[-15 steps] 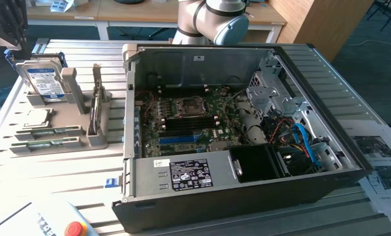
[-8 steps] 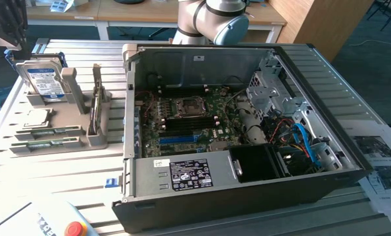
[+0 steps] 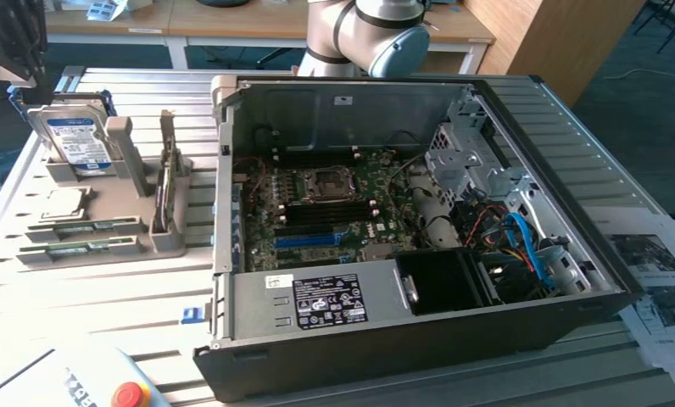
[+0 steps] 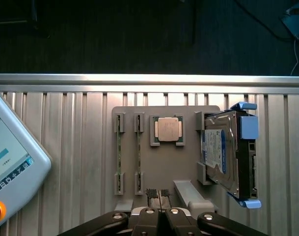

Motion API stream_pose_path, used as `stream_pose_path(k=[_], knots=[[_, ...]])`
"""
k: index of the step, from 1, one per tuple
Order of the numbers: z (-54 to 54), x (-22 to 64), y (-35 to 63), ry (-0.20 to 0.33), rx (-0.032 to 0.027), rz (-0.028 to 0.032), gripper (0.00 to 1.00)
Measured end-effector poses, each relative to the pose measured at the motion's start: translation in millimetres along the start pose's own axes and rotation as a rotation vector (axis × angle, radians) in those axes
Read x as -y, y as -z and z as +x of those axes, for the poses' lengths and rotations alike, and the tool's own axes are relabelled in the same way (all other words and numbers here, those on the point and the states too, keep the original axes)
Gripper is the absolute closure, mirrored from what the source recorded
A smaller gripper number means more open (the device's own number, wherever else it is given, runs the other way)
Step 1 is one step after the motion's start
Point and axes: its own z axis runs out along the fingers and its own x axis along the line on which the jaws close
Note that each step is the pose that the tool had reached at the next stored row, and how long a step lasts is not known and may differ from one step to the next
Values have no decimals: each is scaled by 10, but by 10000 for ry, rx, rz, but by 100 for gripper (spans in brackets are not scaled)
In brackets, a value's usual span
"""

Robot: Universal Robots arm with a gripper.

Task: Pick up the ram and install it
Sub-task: 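Pick up the ram and move it above insertion slot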

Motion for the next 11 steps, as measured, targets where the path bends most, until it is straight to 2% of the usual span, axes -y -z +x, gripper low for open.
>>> stream_pose_path(k=[4, 11], knots=[[0, 0, 0, -1, -1, 13, 90], [0, -2, -4, -1, 3, 260, 90]])
